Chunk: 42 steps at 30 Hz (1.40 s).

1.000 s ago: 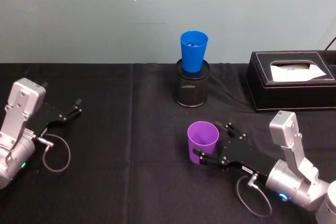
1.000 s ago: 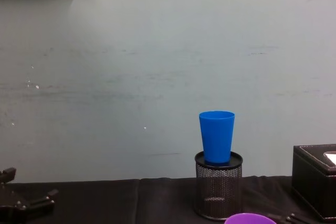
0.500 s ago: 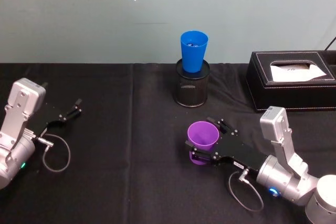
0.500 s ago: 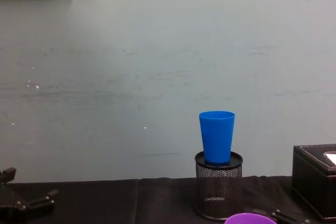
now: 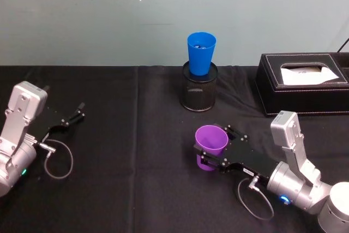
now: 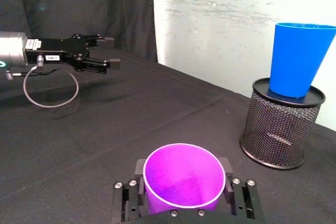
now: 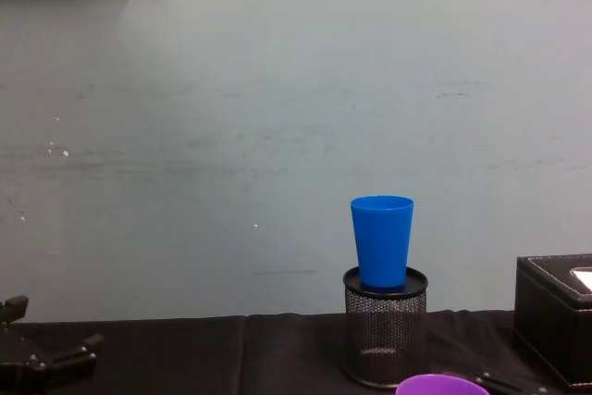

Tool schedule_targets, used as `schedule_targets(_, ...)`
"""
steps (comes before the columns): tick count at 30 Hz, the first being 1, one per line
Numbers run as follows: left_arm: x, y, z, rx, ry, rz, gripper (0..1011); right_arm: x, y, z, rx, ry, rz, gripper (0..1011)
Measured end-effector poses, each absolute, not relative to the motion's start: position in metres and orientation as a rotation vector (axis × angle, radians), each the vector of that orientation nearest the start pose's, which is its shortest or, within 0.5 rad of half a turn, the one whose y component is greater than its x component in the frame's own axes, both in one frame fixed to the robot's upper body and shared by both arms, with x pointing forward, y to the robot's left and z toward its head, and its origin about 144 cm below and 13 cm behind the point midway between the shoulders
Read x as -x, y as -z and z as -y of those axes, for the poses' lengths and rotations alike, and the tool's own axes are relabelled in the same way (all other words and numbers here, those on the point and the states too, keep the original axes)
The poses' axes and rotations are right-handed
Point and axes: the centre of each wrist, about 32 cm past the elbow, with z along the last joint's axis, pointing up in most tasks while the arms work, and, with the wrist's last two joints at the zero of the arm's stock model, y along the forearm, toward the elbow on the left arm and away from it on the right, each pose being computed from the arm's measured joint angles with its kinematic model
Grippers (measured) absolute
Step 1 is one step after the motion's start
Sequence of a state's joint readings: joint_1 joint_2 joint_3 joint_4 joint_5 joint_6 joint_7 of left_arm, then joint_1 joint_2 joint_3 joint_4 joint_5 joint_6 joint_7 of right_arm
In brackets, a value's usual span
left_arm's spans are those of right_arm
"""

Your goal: Pick up one cup with a gripper and tap it against the other cup.

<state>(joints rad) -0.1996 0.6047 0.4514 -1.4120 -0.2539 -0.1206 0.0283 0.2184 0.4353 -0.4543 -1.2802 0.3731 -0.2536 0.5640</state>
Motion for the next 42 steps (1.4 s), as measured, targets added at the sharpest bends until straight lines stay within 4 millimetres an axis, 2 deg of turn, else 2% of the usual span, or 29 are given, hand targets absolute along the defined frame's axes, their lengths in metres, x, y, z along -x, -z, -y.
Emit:
schedule_targets(2,-0.489,-1.140,-0.310,-0.304,-1.248,0.285,1000,-0.494,-1.103,0.267,0.094,0.703,0.084,805)
schedule_targets(13,-0.489,-1.140,-0.310,-0.304,-1.248,0.285,1000,-0.493,-1.107,0.267,0.098,0.700,0.095,750)
schedule_targets(20,-0.489,-1.140,-0.310,-0.304,-1.248,0.285,1000,-0.491,-1.143,0.266,0.110,0.693,0.151,741)
schedule_targets(24,-0.489,-1.140,-0.310,-0.304,-1.248,0.285,1000,-0.492,-1.172,0.266,0.107,0.689,0.170,741)
schedule_targets(25,-0.489,-1.140,-0.310,-0.304,-1.248,0.285,1000,-0.493,-1.182,0.266,0.110,0.684,0.166,739)
schedule_targets(27,-0.489,-1.140,-0.310,-0.304,-1.248,0.285,1000,-0.494,-1.186,0.266,0.113,0.683,0.159,741)
schedule_targets(32,-0.489,-1.140,-0.310,-0.305,-1.248,0.285,1000,-0.497,-1.215,0.266,0.108,0.672,0.128,741)
schedule_targets(42,-0.489,-1.140,-0.310,-0.305,-1.248,0.285,1000,-0.498,-1.229,0.265,0.120,0.681,0.116,741)
